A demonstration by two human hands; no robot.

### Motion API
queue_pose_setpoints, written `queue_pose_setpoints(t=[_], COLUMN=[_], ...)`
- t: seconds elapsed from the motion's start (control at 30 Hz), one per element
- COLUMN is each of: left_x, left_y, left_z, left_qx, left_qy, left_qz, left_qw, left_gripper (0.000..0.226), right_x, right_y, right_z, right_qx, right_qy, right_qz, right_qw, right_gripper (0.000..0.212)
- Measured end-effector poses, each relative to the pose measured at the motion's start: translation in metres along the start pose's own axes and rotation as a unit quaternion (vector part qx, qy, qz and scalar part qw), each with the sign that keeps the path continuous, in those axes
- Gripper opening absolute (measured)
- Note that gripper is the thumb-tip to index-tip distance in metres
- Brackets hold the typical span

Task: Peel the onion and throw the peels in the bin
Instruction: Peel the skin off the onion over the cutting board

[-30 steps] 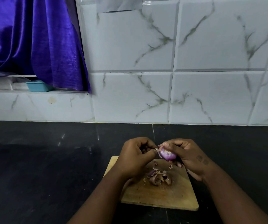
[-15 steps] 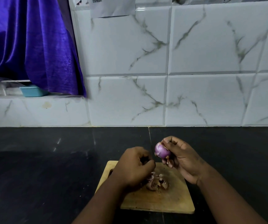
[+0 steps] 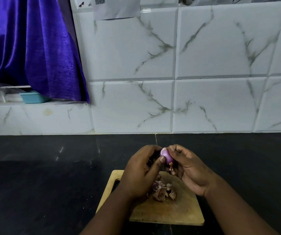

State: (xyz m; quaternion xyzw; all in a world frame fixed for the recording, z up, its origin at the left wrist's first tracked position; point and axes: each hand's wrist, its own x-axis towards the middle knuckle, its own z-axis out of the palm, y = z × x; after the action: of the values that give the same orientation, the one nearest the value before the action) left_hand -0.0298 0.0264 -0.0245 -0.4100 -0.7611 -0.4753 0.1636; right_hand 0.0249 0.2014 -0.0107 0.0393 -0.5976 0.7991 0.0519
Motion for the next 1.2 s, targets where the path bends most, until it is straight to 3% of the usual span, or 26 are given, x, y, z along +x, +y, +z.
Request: queue_pose_setpoints(t=[0.17, 0.33, 0.47, 0.57, 0.7, 0.87, 0.97, 1.2], left_x=[-0.001, 0.000, 0.001, 0.000, 0.000, 0.000, -0.002, 0.007], left_y=[0.003, 0.002, 0.001, 0.000, 0.001, 0.001, 0.007, -0.013], left_z=[0.005, 0.007, 0.008, 0.008, 0.009, 0.006, 0.007, -0.006], left_qx=[0.049, 0.092, 0.094, 0.060, 0.032, -0.151, -0.200, -0.066], left_qy=[0.018, 0.047, 0.082, 0.095, 0.086, 0.037, 0.034, 0.140], left_qz=[0.021, 0.031, 0.012, -0.002, -0.039, -0.146, -0.182, -0.216], left_qw=[0.998, 0.994, 0.992, 0.994, 0.995, 0.977, 0.962, 0.964], left_gripper=[0.029, 0.036, 0.034, 0.018, 0.027, 0.035, 0.035, 0.038], right_x=[0.002, 0.004, 0.001, -0.001, -0.003, -0.004, -0.004, -0.005], right_y=[0.002, 0.006, 0.003, 0.000, -0.002, -0.002, -0.001, -0.002], right_z=[0.002, 0.000, 0.005, 0.007, 0.005, 0.003, 0.002, -0.001], right_qx=[0.033, 0.041, 0.044, 0.041, 0.017, -0.025, -0.037, -0.011], right_qy=[-0.013, -0.026, -0.020, -0.015, -0.016, -0.029, -0.037, -0.060], right_qz=[-0.008, -0.009, -0.001, 0.014, 0.031, 0.034, 0.033, 0.019], right_qw=[0.999, 0.999, 0.999, 0.999, 0.999, 0.999, 0.998, 0.998], right_gripper=[0.040, 0.066, 0.040, 0.036, 0.031, 0.024, 0.025, 0.039])
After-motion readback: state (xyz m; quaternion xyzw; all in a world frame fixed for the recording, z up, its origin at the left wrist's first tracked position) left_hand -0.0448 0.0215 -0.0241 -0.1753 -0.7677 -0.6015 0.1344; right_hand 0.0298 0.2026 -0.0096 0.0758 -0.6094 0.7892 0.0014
